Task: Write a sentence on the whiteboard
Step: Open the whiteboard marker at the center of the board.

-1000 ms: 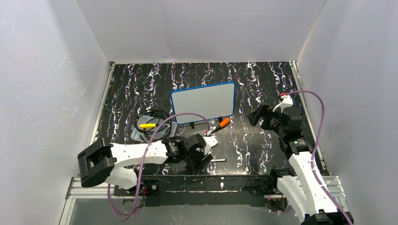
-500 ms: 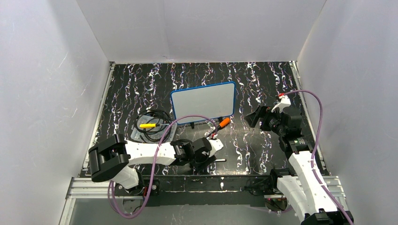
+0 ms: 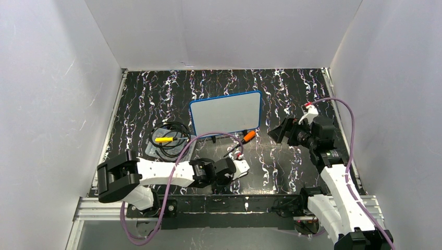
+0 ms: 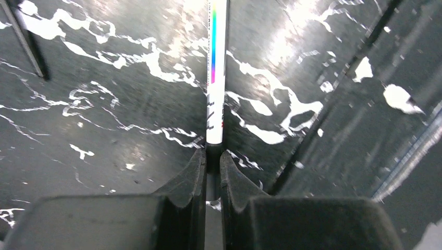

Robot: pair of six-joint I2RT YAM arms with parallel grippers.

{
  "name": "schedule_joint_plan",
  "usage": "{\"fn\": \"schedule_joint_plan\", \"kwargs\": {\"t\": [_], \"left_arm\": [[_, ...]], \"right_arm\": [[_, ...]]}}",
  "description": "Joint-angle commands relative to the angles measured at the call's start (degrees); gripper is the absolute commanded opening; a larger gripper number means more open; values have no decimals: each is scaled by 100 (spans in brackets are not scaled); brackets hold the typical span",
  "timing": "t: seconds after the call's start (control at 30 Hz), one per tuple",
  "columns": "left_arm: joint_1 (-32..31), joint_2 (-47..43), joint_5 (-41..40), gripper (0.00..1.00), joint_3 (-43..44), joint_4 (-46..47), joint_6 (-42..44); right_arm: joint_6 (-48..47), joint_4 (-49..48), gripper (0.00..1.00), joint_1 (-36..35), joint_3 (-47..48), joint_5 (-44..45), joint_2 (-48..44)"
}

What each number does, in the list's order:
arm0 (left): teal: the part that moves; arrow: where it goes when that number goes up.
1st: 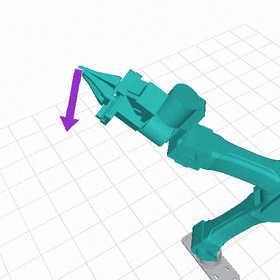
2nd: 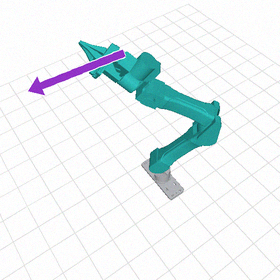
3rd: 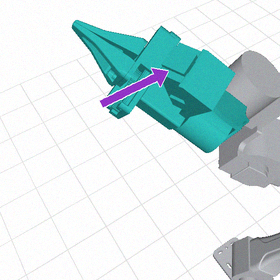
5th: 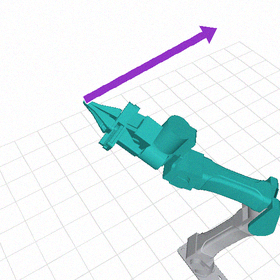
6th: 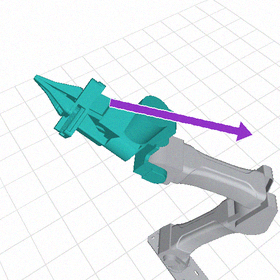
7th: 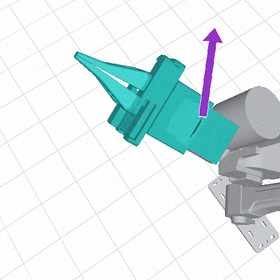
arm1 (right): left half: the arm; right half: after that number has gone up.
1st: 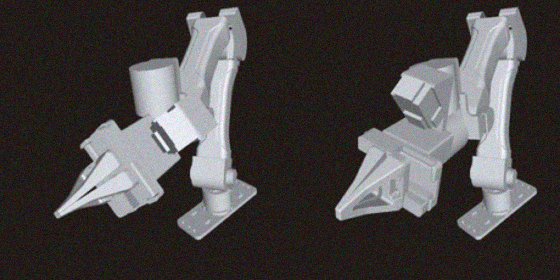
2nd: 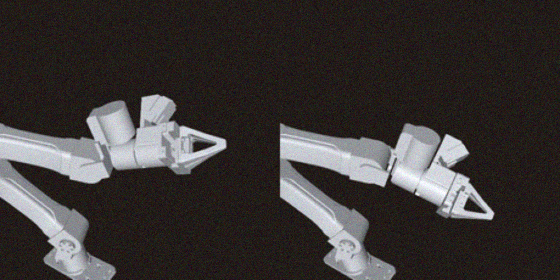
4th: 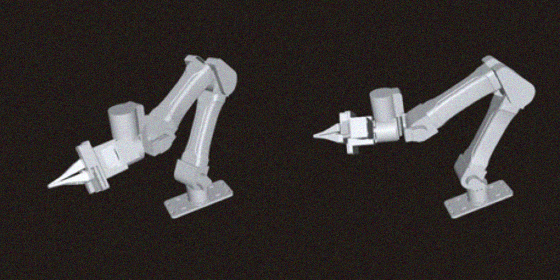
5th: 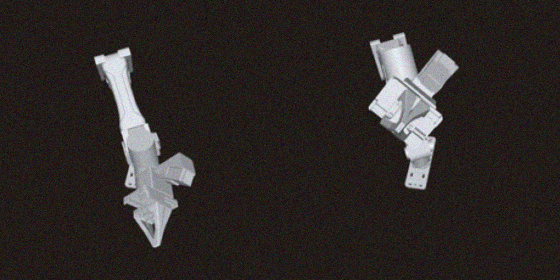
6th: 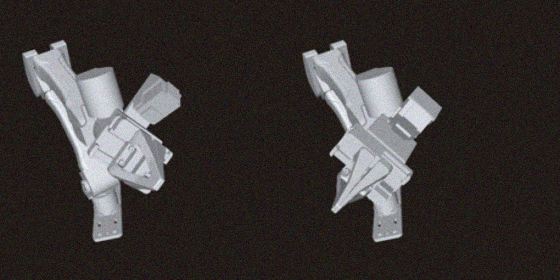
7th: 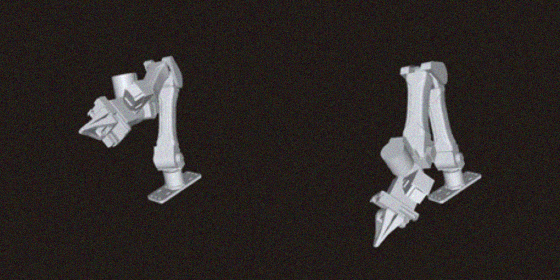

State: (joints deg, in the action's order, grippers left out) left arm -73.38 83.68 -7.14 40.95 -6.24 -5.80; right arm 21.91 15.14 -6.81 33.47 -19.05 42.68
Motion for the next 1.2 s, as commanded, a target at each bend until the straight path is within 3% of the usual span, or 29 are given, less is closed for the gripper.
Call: {"fn": "schedule_joint_plan", "kwargs": {"t": [0.0,0.13,0.37,0.5,0.67,0.87,1.17], "left_arm": [[-97,-489,281,0,-106,-680,-232],[-82,-1284,442,0,43,-804,-258],[418,-2010,1207,0,403,-1246,-61],[921,-2330,1799,0,448,-1138,-68],[1141,-2476,2153,0,560,-1128,77],[1155,-2636,2318,0,543,-1075,136],[1159,-2634,2323,0,574,-1096,192]], "right_arm": [[-170,145,100,13,185,-1224,164],[-58,189,100,6,4,-2043,432],[828,-812,100,-338,-361,-3309,782],[981,-946,95,-998,-177,-3326,986],[1748,-2012,87,-1868,-258,-3296,1282],[2087,-2631,71,-2428,-261,-3203,1699],[2300,-2995,65,-2997,-201,-3457,1963]]}}
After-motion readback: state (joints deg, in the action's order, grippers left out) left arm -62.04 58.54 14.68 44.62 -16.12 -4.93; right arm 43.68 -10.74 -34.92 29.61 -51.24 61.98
